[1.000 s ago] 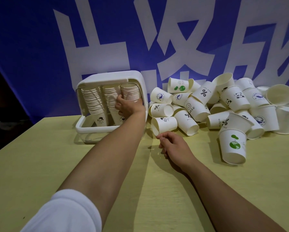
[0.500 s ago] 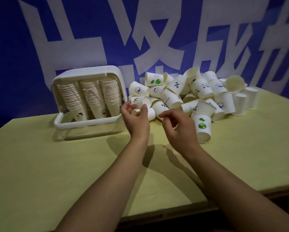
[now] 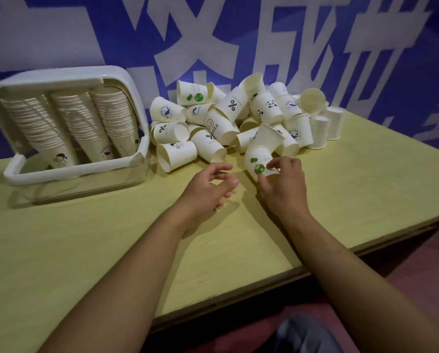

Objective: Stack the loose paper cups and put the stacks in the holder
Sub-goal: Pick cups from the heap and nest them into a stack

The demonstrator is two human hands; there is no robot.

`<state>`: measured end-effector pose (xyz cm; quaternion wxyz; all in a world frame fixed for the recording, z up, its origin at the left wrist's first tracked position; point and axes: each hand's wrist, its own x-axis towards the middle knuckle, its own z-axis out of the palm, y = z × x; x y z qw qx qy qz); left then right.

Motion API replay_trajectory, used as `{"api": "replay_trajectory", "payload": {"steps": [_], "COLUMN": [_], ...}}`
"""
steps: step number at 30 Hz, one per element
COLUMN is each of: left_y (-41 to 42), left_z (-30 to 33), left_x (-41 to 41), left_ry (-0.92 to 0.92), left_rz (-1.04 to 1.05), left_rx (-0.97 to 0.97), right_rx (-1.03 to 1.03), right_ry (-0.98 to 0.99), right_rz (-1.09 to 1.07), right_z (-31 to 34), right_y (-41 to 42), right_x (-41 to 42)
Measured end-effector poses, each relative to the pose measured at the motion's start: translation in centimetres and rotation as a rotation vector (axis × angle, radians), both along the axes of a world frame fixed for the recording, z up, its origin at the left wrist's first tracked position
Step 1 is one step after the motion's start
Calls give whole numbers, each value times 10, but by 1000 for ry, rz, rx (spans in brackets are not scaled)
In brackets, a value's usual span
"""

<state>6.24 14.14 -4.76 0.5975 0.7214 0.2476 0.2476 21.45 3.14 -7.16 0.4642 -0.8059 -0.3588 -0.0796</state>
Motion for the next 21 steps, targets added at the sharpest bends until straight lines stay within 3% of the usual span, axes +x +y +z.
{"api": "replay_trajectory", "payload": {"steps": [4,8,13,21], "left_y": [-1,-9,-14,4], "left_z": [-5,-8,-12,-13], "left_x": [4,9,10,5], "left_ry": [-14,-30,-126,-99], "left_rz": [115,92,117,346], "left_rx": [155,192,167,249], "right_rx": [101,247,174,199], "right_ry": [48,81,-25,-15], "right_rz": [56,227,477,283], "right_z": [2,6,3,9], "right_y": [-6,-11,-8,1], "right_x": [-3,-14,-24,-14]}}
